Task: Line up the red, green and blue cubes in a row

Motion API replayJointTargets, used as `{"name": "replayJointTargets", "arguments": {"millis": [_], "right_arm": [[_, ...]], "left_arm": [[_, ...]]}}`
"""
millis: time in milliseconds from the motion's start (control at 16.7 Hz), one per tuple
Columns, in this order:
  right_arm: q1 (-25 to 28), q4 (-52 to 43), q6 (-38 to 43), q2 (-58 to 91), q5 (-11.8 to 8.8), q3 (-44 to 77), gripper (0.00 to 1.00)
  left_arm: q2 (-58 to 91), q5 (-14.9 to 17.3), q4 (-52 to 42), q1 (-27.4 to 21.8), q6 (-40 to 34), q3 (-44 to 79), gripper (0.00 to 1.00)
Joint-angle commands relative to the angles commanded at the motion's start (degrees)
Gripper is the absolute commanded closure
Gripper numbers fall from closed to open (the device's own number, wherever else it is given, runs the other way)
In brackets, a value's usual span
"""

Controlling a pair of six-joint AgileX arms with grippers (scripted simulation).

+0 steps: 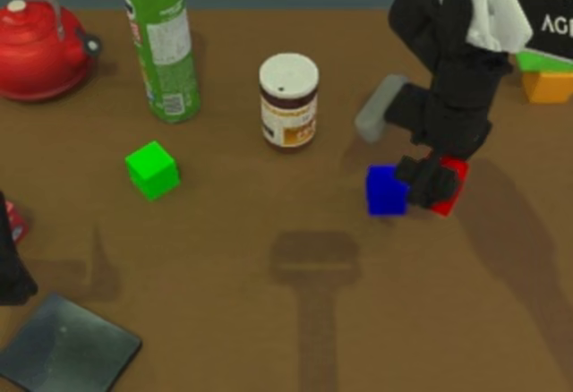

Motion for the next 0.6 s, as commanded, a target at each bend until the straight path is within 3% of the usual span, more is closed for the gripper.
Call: {"name": "replayJointTargets", "arguments": {"millis": [360, 600], "right_arm": [[16.06, -11.91, -3.46, 13.82, -0.37, 27.92, 1.00], [24.32, -17.40, -5.06, 19.83, -0.41, 39.49, 1.00]], "left_arm": [[0.00, 0.00, 0.00, 0.00, 0.00, 0.00, 0.00], [0.00, 0.00, 0.00, 0.00, 0.00, 0.00, 0.00]]}}
